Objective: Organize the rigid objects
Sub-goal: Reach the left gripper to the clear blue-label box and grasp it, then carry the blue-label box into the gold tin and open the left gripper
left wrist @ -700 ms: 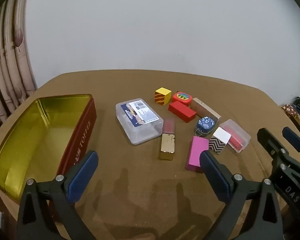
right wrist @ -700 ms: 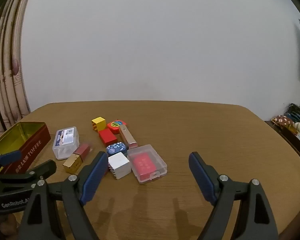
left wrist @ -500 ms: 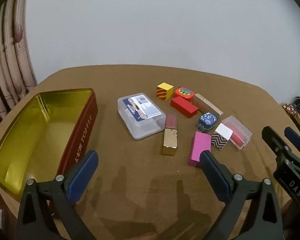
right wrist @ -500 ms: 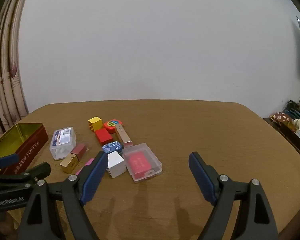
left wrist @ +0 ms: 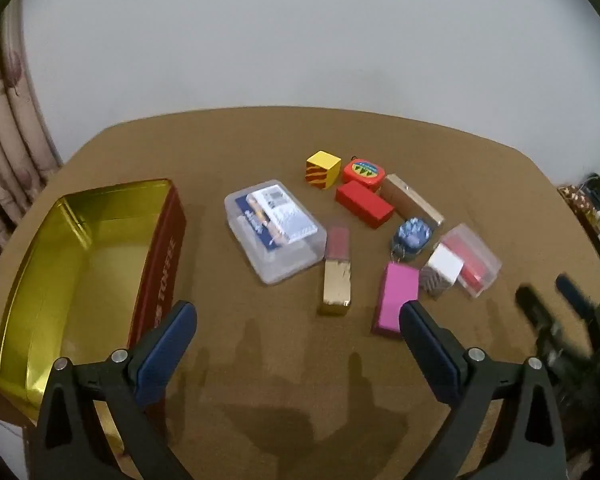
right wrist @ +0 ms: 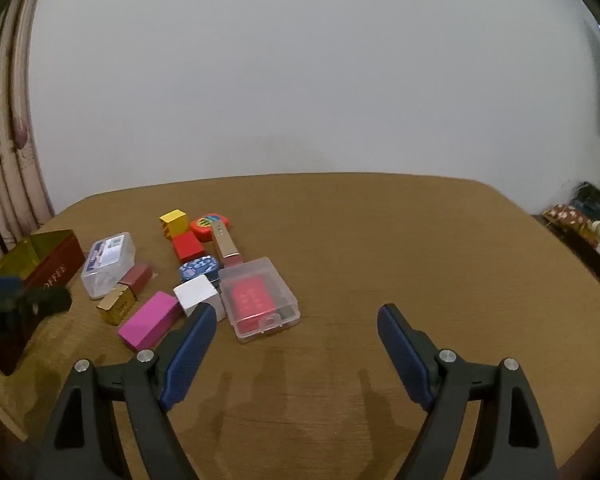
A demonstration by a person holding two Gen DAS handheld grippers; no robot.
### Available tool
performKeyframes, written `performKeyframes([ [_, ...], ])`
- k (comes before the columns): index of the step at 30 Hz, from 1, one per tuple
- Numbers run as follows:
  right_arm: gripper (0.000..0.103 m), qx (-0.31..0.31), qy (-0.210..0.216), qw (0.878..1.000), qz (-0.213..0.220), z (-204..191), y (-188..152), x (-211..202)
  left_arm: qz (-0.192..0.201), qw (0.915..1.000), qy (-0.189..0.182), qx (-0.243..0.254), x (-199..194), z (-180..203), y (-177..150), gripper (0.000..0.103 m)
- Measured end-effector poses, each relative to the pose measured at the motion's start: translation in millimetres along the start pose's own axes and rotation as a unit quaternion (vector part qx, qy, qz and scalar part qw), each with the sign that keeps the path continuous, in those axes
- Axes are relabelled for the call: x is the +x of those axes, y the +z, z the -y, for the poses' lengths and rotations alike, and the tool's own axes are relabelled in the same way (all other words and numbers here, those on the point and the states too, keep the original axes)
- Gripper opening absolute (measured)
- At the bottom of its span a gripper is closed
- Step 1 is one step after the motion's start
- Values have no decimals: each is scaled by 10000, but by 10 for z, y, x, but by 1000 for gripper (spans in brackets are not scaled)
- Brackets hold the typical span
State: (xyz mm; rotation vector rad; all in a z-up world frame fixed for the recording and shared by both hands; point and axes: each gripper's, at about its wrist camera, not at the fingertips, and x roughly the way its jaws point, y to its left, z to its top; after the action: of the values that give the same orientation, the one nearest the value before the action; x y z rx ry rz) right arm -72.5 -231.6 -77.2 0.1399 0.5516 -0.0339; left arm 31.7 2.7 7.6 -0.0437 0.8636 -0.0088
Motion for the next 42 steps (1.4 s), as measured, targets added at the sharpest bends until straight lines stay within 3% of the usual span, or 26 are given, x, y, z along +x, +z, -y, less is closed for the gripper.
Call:
performKeyframes([
  [7, 85, -13, 175, 9998, 60, -10, -28, 14, -630, 9960, 45, -631, 286, -63, 551, 100],
  [16, 85, -23, 420, 9990, 131, 9, -52, -36, -1282, 9851, 414, -1068, 746, -183, 846, 99],
  [19, 85, 69, 500, 9986, 131, 54, -55, -44, -1498, 9791, 406, -1312, 911, -257, 853, 94],
  [21, 85, 132, 554, 9983, 128, 76, -53, -47, -1640, 9744, 364, -1494, 992, -312, 860, 82],
  [27, 85, 230, 646, 9976, 108, 114, -47, 4, -1919, 9643, 396, -1781, 1223, -434, 790, 80],
  [31, 85, 243, 675, 9974, 87, 119, -49, 15, -2066, 9598, 386, -1861, 1363, -451, 776, 69],
  [33, 85, 269, 683, 9973, 83, 129, -56, -4, -2122, 9592, 477, -1808, 1413, -456, 740, 58],
  [38, 85, 394, 712, 9967, 55, 147, -46, 32, -2028, 9665, 673, -1425, 1372, -440, 742, 57],
  [42, 85, 460, 729, 9963, 63, 164, -57, 28, -1740, 9767, 591, -1110, 1055, -226, 861, 57],
])
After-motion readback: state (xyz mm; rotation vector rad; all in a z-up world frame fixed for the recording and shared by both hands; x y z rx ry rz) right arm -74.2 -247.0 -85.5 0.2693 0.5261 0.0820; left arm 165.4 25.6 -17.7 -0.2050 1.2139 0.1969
